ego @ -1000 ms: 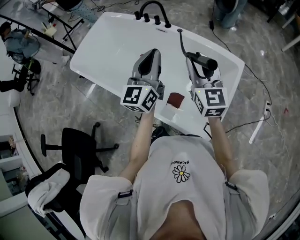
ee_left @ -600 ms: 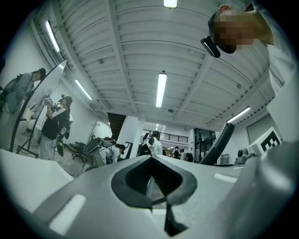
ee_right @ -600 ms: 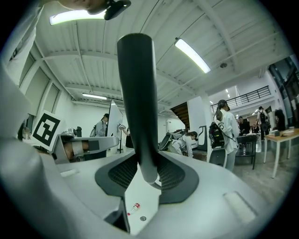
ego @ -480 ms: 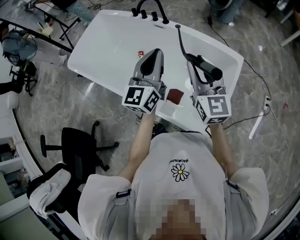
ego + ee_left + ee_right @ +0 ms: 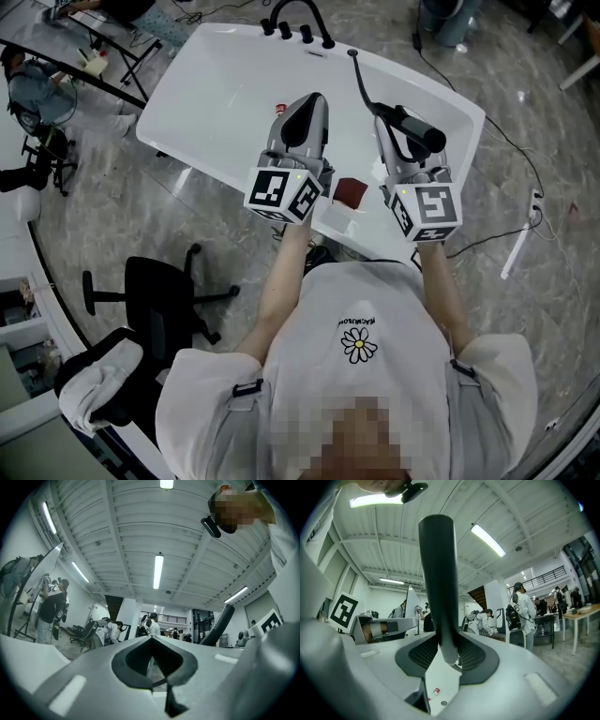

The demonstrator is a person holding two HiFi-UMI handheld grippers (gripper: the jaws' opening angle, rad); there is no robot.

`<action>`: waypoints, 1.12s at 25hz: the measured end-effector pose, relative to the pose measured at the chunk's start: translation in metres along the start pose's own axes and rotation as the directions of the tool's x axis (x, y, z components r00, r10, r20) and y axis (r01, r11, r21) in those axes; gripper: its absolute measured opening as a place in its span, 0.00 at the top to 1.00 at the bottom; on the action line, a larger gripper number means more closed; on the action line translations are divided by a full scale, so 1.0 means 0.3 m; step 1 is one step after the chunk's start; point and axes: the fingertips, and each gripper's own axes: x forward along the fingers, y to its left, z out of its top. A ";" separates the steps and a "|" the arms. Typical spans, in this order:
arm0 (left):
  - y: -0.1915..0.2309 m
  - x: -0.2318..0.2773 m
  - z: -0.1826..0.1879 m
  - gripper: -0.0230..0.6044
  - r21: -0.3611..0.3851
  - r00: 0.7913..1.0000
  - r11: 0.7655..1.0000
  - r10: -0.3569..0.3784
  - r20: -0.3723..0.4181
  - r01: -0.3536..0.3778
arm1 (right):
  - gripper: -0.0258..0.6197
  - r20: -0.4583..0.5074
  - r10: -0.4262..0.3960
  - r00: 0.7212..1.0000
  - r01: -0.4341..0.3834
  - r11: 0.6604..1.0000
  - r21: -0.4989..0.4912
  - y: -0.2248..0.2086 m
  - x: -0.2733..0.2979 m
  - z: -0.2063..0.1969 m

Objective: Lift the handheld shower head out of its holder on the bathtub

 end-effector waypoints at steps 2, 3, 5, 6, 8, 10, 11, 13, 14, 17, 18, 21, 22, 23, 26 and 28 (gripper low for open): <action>-0.003 -0.004 -0.012 0.96 -0.007 1.000 1.000 0.005 -0.004 -0.005 | 0.72 -0.003 -0.003 1.000 0.003 1.000 0.013 -0.006 -0.006 -0.008; -0.006 -0.006 -0.021 0.96 -0.011 1.000 1.000 0.007 -0.008 -0.007 | 0.72 -0.006 -0.004 1.000 0.004 1.000 0.021 -0.011 -0.010 -0.015; -0.010 -0.007 -0.039 0.96 -0.017 1.000 1.000 0.010 -0.017 -0.010 | 0.72 -0.008 -0.004 1.000 0.004 0.999 0.032 -0.020 -0.013 -0.023; -0.011 -0.005 -0.046 0.96 -0.019 1.000 1.000 0.011 -0.020 -0.011 | 0.72 -0.008 -0.004 1.000 0.004 1.000 0.031 -0.023 -0.013 -0.025; -0.014 -0.004 -0.053 0.96 -0.023 1.000 1.000 0.012 -0.022 -0.012 | 0.73 -0.008 -0.002 1.000 0.002 1.000 0.022 -0.025 -0.013 -0.023; -0.017 -0.003 -0.052 0.96 -0.024 1.000 1.000 0.011 -0.020 -0.012 | 0.73 -0.008 -0.001 1.000 0.001 1.000 0.009 -0.023 -0.013 -0.019; -0.019 -0.002 -0.050 0.96 -0.023 1.000 1.000 0.010 -0.017 -0.010 | 0.73 -0.008 -0.001 1.000 0.001 1.000 0.005 -0.023 -0.013 -0.018; -0.025 0.002 -0.044 0.96 -0.021 1.000 1.000 0.007 -0.013 -0.007 | 0.73 -0.006 -0.001 1.000 0.001 1.000 0.003 -0.024 -0.014 -0.015; -0.028 0.004 -0.042 0.96 -0.019 1.000 1.000 0.005 -0.011 -0.005 | 0.72 -0.006 -0.001 1.000 0.001 1.000 0.003 -0.025 -0.015 -0.014; -0.032 0.007 -0.040 0.96 -0.017 1.000 1.000 0.003 -0.011 -0.003 | 0.72 -0.007 0.003 1.000 -0.003 1.000 0.004 -0.024 -0.017 -0.019; -0.033 0.009 -0.041 0.96 -0.017 1.000 1.000 0.002 -0.011 -0.003 | 0.73 -0.009 0.003 1.000 -0.003 1.000 0.005 -0.025 -0.017 -0.021; -0.032 0.012 -0.046 0.96 -0.017 1.000 1.000 0.002 -0.015 -0.002 | 0.73 -0.010 0.003 1.000 -0.003 1.000 0.009 -0.028 -0.013 -0.025; -0.031 0.013 -0.046 0.96 -0.018 1.000 1.000 0.002 -0.017 -0.003 | 0.73 -0.010 0.003 1.000 -0.003 1.000 0.009 -0.029 -0.012 -0.023; -0.030 0.014 -0.046 0.96 -0.019 1.000 1.000 0.003 -0.018 -0.003 | 0.73 -0.010 0.003 1.000 -0.003 1.000 0.008 -0.029 -0.010 -0.022; -0.032 0.017 -0.046 0.96 -0.021 1.000 1.000 0.001 -0.021 -0.002 | 0.73 -0.011 0.000 1.000 0.000 1.000 0.008 -0.034 -0.009 -0.017; -0.039 0.020 -0.050 0.96 -0.020 1.000 1.000 -0.002 -0.023 0.001 | 0.73 -0.012 -0.002 1.000 0.002 1.000 0.007 -0.040 -0.011 -0.019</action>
